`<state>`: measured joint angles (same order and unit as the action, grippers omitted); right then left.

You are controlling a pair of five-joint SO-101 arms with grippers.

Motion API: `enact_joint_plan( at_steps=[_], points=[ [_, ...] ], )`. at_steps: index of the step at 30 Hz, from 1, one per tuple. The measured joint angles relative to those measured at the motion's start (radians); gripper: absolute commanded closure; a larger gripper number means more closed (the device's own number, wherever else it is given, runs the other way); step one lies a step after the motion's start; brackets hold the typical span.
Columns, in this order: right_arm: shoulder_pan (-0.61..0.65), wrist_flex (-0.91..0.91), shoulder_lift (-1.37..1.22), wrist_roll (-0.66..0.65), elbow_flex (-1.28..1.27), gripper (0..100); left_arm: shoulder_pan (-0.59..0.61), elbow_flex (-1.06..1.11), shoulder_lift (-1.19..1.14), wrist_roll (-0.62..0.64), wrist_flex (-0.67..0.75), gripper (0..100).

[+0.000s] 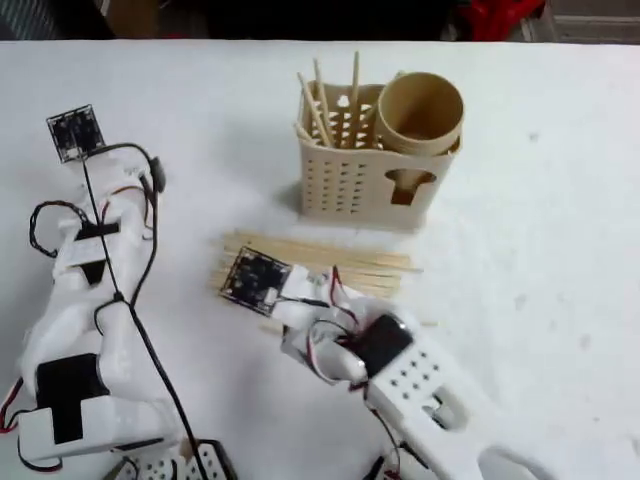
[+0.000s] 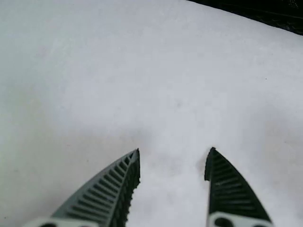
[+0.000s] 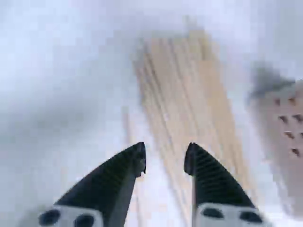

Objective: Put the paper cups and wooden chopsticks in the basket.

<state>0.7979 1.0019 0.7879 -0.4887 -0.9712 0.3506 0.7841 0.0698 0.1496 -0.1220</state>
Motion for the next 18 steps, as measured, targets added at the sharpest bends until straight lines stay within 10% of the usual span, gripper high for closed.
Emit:
enact_joint_plan(
  at_steps=[18],
  points=[
    [0.006, -0.176, -0.301, -0.118, -0.051, 85.4, 0.000, 0.000, 0.000, 0.000, 0.000, 77]
  ],
)
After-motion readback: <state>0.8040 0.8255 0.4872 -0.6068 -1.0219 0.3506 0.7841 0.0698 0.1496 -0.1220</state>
